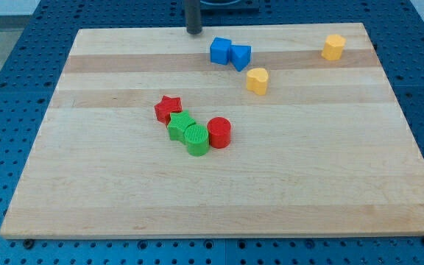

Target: Push the blue triangle above the yellow heart

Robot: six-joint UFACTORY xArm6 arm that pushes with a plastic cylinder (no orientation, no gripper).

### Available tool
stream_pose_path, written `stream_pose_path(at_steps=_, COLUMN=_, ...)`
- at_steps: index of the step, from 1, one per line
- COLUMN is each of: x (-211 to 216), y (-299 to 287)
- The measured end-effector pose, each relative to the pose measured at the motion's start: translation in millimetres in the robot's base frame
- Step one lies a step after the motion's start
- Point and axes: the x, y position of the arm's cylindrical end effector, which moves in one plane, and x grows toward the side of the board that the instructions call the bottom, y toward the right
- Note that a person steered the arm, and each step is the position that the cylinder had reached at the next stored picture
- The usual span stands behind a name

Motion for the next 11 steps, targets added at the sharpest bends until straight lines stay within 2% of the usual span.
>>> stream_pose_path(at_steps=3, x=45.3, y=39.5)
stream_pose_path(at_steps=6, x=58.4, y=63.1)
stream_pose_path(at_steps=9, x=97.2, y=94.6)
stream_pose_path(at_steps=11, x=93.3, y=98.9)
